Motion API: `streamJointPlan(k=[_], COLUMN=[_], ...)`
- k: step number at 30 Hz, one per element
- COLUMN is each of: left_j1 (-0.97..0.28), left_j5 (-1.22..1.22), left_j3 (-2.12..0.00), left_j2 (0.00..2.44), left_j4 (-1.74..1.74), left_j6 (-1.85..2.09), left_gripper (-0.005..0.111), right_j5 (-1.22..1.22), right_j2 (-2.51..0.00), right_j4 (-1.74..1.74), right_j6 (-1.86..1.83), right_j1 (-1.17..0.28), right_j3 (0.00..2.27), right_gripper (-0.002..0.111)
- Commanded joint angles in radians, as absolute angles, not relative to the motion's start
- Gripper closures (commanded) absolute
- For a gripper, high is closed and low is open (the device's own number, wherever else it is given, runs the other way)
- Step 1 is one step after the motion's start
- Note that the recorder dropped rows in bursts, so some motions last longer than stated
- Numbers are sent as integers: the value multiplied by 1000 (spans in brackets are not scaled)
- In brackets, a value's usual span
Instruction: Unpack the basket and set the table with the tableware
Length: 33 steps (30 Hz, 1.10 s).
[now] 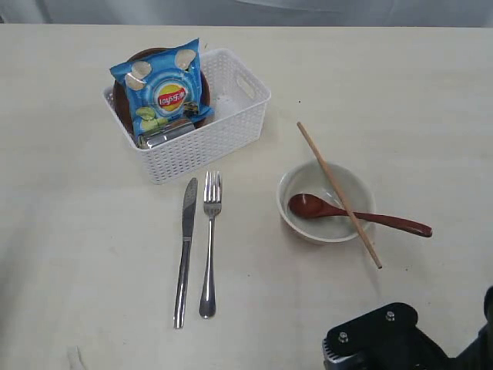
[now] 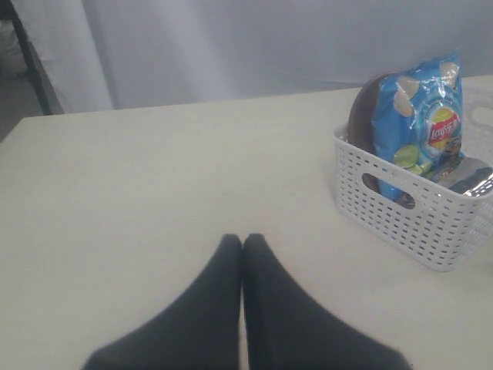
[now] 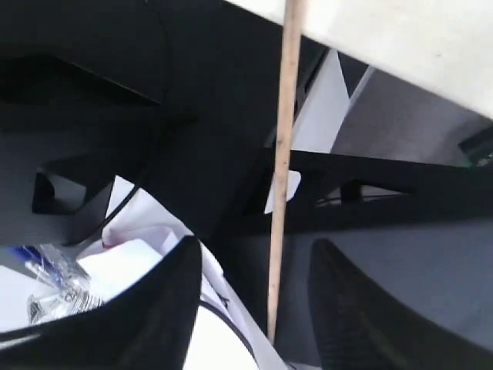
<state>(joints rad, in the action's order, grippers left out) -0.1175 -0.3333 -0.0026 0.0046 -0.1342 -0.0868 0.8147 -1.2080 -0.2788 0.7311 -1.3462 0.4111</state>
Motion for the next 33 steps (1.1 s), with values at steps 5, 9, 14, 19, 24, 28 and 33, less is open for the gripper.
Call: streamJointPlan(k=[5, 9, 14, 19, 24, 28, 33], left_j1=[-114, -114, -114, -114, -114, -114, -114], left_j5=[-326, -326, -326, -326, -326, -326, -326], left_j3=[0, 0, 0, 0, 0, 0, 0], left_j2=[0, 0, 0, 0, 0, 0, 0], left_j4=[-135, -135, -135, -135, -135, -135, -135], left_j6=[-85, -85, -85, -85, -85, -85, -85], left_gripper=[107, 107, 107, 107, 107, 107, 107], right_j5=[721, 732, 677, 653, 604, 585, 611], right_j2=[-1232, -1315, -1381, -1434, -1483, -1502, -1526], right_j4=[-275, -275, -275, -306, -335, -335, -335], right_j6=[705, 674, 657, 630, 595, 595, 594], right_j1=[-1351, -1351, -1351, -1351, -1351, -1351, -1351], right_j3=[381, 381, 381, 381, 381, 381, 381], right_gripper=[65, 65, 65, 65, 65, 67, 70])
